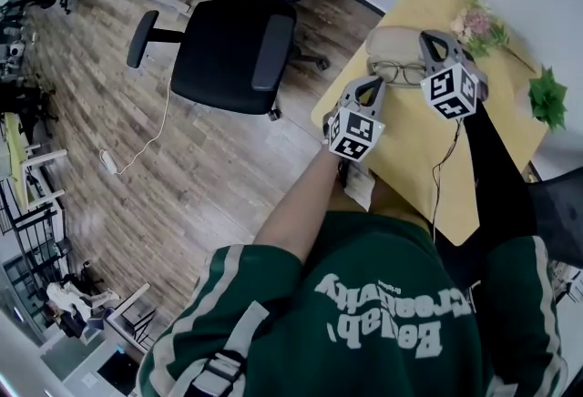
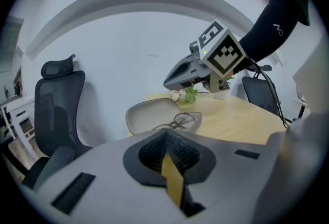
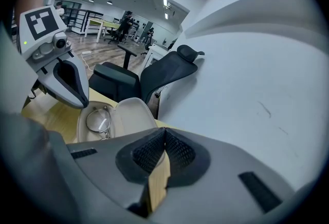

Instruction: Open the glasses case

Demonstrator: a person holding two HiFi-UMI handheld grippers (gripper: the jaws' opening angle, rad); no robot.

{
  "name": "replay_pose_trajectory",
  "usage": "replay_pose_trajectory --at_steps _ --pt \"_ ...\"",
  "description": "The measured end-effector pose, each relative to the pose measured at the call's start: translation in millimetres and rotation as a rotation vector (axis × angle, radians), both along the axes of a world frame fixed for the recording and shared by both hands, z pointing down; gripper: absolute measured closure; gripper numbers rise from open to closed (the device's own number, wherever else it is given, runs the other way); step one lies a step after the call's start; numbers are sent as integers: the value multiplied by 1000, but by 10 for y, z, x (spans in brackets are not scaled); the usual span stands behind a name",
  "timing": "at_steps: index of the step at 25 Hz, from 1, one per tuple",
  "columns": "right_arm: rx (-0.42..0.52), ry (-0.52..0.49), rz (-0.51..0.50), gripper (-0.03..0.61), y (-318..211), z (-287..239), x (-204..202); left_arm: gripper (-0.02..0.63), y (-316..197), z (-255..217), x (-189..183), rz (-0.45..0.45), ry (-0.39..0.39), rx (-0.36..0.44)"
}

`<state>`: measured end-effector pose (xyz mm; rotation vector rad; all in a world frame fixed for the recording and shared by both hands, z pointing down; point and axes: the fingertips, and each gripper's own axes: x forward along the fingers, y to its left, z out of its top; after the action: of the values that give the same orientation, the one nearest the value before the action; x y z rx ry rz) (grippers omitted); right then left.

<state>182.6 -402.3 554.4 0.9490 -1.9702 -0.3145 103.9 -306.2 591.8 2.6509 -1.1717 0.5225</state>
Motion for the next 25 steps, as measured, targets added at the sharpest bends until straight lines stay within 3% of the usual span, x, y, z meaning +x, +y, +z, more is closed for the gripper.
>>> replay_pose_trajectory --at_steps 25 --pt "67 -139 129 569 349 -398 106 600 -172 -433 -123 -10 1 85"
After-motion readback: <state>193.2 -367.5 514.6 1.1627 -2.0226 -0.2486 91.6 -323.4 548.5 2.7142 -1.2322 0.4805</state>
